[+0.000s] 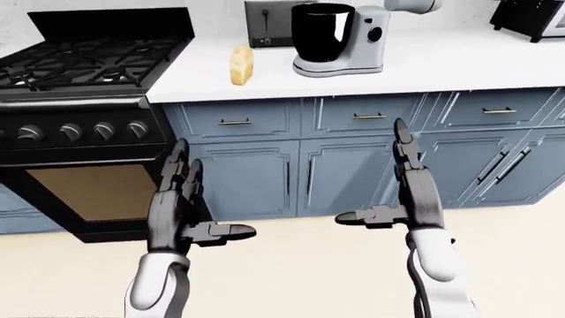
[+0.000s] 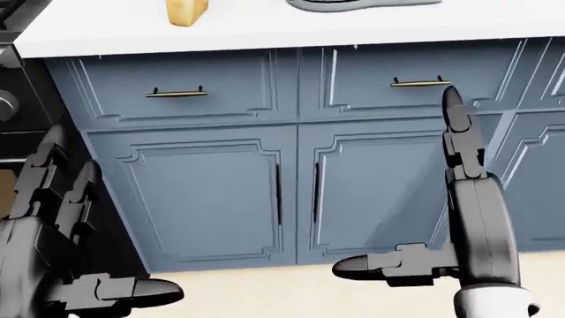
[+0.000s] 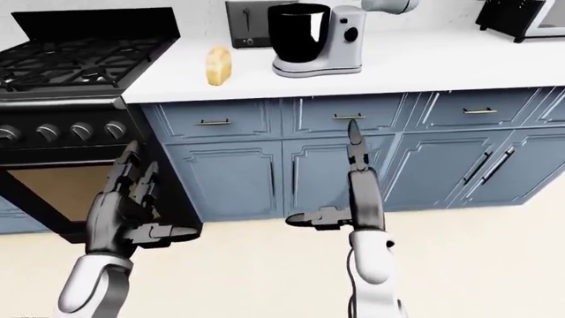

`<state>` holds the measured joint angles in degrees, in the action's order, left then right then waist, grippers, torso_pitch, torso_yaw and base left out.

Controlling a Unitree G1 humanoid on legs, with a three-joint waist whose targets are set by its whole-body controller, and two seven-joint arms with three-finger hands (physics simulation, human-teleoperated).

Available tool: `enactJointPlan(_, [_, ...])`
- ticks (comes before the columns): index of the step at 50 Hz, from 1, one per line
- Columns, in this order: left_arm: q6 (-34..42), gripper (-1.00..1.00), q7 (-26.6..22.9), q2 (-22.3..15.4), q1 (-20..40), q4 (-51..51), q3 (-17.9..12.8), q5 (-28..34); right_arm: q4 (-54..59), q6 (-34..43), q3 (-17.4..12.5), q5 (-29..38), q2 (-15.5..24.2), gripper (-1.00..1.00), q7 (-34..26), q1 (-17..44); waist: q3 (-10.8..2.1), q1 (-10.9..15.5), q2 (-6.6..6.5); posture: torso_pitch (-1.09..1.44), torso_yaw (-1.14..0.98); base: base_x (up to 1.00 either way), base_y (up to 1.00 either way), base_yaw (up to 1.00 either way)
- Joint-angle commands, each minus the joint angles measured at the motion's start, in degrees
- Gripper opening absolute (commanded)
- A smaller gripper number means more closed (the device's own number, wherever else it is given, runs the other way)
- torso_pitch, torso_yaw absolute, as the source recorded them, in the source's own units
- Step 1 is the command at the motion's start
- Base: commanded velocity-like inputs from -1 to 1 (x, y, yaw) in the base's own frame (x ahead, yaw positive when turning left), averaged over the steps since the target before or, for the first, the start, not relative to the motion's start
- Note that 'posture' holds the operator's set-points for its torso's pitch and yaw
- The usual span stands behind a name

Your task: Place the bread in the stand mixer bowl.

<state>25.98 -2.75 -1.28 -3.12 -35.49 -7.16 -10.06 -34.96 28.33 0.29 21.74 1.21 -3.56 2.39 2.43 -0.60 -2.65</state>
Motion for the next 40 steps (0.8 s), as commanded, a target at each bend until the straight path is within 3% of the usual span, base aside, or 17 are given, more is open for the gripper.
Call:
enactJointPlan(1, [-1.5, 1.00, 0.1, -0.3, 0.7, -1.8, -0.3, 0.0, -1.4, -1.5, 0.3, 0.0, 0.0, 0.97, 0.1, 0.9, -0.96, 0.1, -1.03, 0.00, 0.00, 0.16, 0.00, 0.00])
enactJointPlan(3, [-1.4, 1.00, 0.0, -0.3, 0.6, -2.0, -0.4, -0.1, -1.3, -1.7, 0.2, -0.1, 0.0, 0.97, 0.0, 0.8, -0.80, 0.9, -0.57, 0.00, 0.00, 0.16, 0.00, 0.00])
enactJointPlan(4, [-1.5, 1.00, 0.0, -0.3, 0.6, -1.8, -0.5, -0.1, -1.4, -1.7, 0.2, -0.1, 0.0, 0.98, 0.0, 0.8, -0.51, 0.7, -1.37, 0.00, 0.00, 0.16, 0.00, 0.00])
enactJointPlan(5, [-1.5, 1.00, 0.0, -0.3, 0.6, -1.8, -0.5, -0.1, -1.3, -1.7, 0.2, -0.1, 0.0, 0.97, 0.0, 0.8, -0.46, 1.2, -1.18, 0.00, 0.00, 0.16, 0.00, 0.00])
enactJointPlan(9, [-1.4, 1.00, 0.0, -0.3, 0.5, -2.1, -0.4, -0.1, -1.3, -1.9, 0.0, -0.2, 0.0, 0.97, 0.0, 0.6, -0.73, 1.3, 0.55, 0.00, 0.00, 0.16, 0.00, 0.00])
enactJointPlan(13, [-1.3, 1.00, 0.0, -0.2, 0.4, -2.2, -0.5, -0.2, -1.6, -1.8, 0.1, -0.1, 0.0, 0.97, 0.0, 0.5, -0.60, 1.5, 3.70, 0.00, 0.00, 0.16, 0.00, 0.00])
enactJointPlan(15, [-1.2, 1.00, 0.0, -0.2, 0.5, -2.3, -0.4, -0.2, -1.7, -1.5, 0.4, 0.2, -0.2, 0.98, 0.1, 0.6, -1.95, 1.3, 7.33, 0.00, 0.00, 0.16, 0.00, 0.00])
enactJointPlan(16, [-1.2, 1.00, 0.0, -0.2, 0.4, -2.3, -0.4, -0.2, -2.1, -1.0, 0.6, 0.4, -0.3, 0.98, 0.2, 0.6, -1.39, 0.7, 4.81, 0.00, 0.00, 0.16, 0.00, 0.00])
enactJointPlan(17, [-1.0, 1.00, 0.0, -0.3, 0.5, -2.4, -0.6, -0.3, -2.5, -0.9, 0.6, 0.4, -0.3, 0.97, 0.2, 0.4, -1.22, 0.9, 5.51, 0.00, 0.00, 0.16, 0.00, 0.00])
enactJointPlan(19, [-0.9, 1.00, 0.0, -0.3, 0.6, -2.4, -0.6, -0.4, -2.5, -0.8, 0.6, 0.4, -0.3, 0.97, 0.2, 0.4, -1.16, 0.4, 5.19, 0.00, 0.00, 0.16, 0.00, 0.00])
enactJointPlan(25, [-0.9, 1.00, 0.0, -0.3, 0.5, -2.6, -0.7, -0.5, -2.6, -0.9, 0.6, 0.4, -0.2, 0.97, 0.3, 0.3, -0.27, 0.4, 1.90, 0.00, 0.00, 0.16, 0.00, 0.00])
enactJointPlan(27, [-0.9, 1.00, 0.0, -0.3, 0.5, -2.6, -0.8, -0.6, -2.7, -0.7, 0.7, 0.5, -0.3, 0.98, 0.2, 0.4, -0.55, 0.2, -0.48, 0.00, 0.00, 0.16, 0.00, 0.00])
enactJointPlan(28, [-0.9, 1.00, 0.1, -0.2, 0.6, -2.5, -0.8, -0.6, -2.6, -0.7, 0.7, 0.5, -0.3, 0.97, 0.2, 0.4, -1.28, 0.2, -2.47, 0.00, 0.00, 0.16, 0.00, 0.00])
enactJointPlan(30, [-0.9, 1.00, 0.1, -0.2, 0.4, -2.7, -0.7, -0.6, -2.5, -0.7, 0.7, 0.5, -0.3, 0.98, 0.2, 0.5, -0.82, 0.9, -1.28, 0.00, 0.00, 0.16, 0.00, 0.00])
enactJointPlan(31, [-0.8, 1.00, 0.1, -0.2, 0.4, -2.7, -0.7, -0.6, -2.5, -0.8, 0.7, 0.5, -0.3, 0.97, 0.2, 0.5, -0.60, 0.6, -1.57, 0.00, 0.00, 0.16, 0.00, 0.00])
enactJointPlan(36, [-1.0, 1.00, 0.1, -0.2, 0.5, -2.5, -0.8, -0.7, -2.5, -0.8, 0.8, 0.5, -0.3, 0.98, 0.3, 0.5, -0.87, 1.2, 0.82, 0.00, 0.00, 0.16, 0.00, 0.00])
enactJointPlan(40, [-1.2, 1.00, 0.0, -0.2, 0.5, -2.3, -0.8, -0.7, -2.6, -0.5, 0.9, 0.7, -0.3, 0.98, 0.3, 0.6, -1.09, 1.5, 4.41, 0.00, 0.00, 0.16, 0.00, 0.00])
